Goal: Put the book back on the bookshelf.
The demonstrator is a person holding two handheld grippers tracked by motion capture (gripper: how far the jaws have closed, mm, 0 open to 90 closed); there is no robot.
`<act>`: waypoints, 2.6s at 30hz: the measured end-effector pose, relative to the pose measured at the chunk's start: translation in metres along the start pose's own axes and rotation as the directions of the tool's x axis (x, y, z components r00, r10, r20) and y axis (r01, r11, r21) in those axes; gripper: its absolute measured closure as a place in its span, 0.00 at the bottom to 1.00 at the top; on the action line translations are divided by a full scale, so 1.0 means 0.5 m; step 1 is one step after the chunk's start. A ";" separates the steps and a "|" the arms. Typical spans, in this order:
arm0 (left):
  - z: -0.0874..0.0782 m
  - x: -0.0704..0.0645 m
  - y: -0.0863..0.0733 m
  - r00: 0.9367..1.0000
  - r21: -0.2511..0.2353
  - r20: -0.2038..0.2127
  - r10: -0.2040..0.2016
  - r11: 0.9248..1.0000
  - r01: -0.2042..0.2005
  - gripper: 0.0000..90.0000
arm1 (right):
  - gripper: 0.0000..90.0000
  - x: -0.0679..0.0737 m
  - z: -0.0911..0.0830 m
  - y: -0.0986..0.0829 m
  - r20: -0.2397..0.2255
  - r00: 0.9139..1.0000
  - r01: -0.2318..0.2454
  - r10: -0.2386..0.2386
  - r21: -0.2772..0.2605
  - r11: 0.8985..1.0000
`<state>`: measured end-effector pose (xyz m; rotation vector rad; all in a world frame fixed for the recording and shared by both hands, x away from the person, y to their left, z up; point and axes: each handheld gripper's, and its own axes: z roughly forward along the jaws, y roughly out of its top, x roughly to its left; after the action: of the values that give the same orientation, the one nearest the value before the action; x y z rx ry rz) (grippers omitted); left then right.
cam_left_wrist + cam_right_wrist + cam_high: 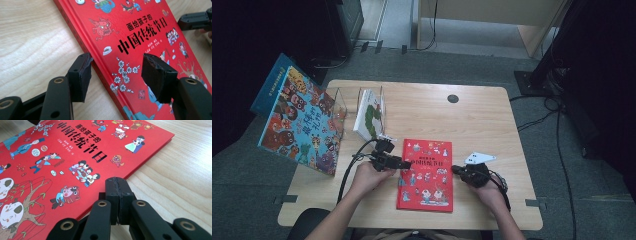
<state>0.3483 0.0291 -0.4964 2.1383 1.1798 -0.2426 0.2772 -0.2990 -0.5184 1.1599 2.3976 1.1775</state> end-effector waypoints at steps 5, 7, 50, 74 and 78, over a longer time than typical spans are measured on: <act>0.002 0.013 0.014 1.000 -0.023 -0.016 -0.025 0.999 0.025 0.49 | 1.00 -0.005 0.012 0.010 -0.003 1.000 0.019 -0.019 -0.003 1.000; 0.003 0.017 0.020 1.000 -0.019 -0.022 -0.020 1.000 0.020 0.49 | 1.00 -0.009 0.016 0.014 -0.007 1.000 0.026 -0.026 -0.004 1.000; -0.015 -0.010 -0.031 0.998 0.004 -0.023 0.054 0.999 -0.054 0.44 | 0.74 0.008 0.033 0.057 0.065 0.993 -0.104 0.102 0.018 0.994; -0.008 -0.018 -0.036 1.000 -0.038 -0.020 -0.002 0.999 0.002 0.40 | 0.64 0.010 0.046 0.096 0.108 0.933 -0.358 0.343 0.172 0.918; -0.008 -0.021 -0.036 1.000 -0.036 -0.023 -0.001 0.999 0.000 0.38 | 0.64 0.007 0.047 0.100 0.115 0.912 -0.409 0.393 0.194 0.892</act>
<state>0.3271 0.0311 -0.4971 2.1152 1.1886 -0.1966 0.3144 -0.2649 -0.4955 1.8044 2.3404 0.9702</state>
